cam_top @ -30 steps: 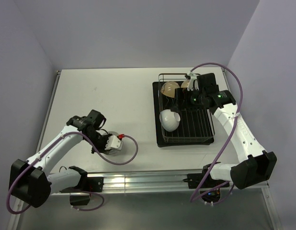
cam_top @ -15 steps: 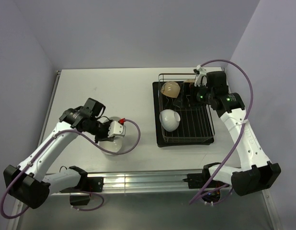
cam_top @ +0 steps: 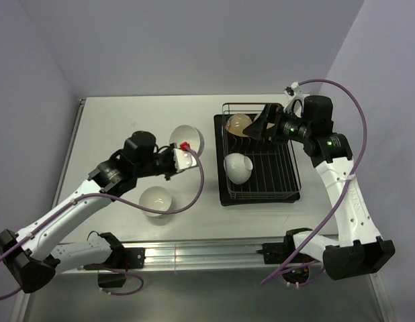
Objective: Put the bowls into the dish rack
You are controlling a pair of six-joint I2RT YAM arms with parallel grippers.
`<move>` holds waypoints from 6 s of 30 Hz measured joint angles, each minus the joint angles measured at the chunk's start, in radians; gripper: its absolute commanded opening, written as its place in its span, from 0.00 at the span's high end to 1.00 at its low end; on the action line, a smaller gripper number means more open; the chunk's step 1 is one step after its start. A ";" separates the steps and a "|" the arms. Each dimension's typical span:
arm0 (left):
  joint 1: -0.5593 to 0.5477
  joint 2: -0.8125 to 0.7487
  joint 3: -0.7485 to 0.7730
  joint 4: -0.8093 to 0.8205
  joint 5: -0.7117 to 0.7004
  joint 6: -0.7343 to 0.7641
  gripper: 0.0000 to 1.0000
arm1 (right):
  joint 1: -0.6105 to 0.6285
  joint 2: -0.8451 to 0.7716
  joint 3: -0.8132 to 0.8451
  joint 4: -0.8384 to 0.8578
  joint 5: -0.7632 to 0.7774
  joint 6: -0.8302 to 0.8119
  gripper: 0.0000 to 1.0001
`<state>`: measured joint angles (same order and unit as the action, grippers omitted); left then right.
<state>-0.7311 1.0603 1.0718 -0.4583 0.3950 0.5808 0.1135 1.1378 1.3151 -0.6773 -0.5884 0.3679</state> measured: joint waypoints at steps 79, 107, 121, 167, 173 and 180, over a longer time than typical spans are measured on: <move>-0.290 0.309 0.081 0.610 -0.240 -0.418 0.24 | 0.017 0.043 -0.104 0.158 -0.230 0.131 1.00; -0.079 0.327 0.290 0.311 -0.227 -0.665 0.01 | -0.244 0.043 -0.110 -0.207 0.031 -0.298 1.00; 0.012 0.323 0.280 0.273 -0.228 -0.725 0.01 | -0.117 0.068 -0.156 -0.209 0.227 -0.315 1.00; 0.054 0.283 0.224 0.250 -0.216 -0.728 0.01 | 0.096 0.225 -0.155 -0.196 0.471 -0.267 0.36; 0.056 0.275 0.224 0.250 -0.209 -0.728 0.01 | 0.102 0.226 -0.154 -0.200 0.476 -0.264 0.19; 0.057 0.259 0.206 0.250 -0.208 -0.728 0.01 | 0.126 0.237 -0.144 -0.206 0.432 -0.257 0.00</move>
<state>-0.6743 1.3197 1.2774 -0.2085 0.1875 -0.1474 0.2390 1.3750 1.1713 -0.8829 -0.1562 0.1112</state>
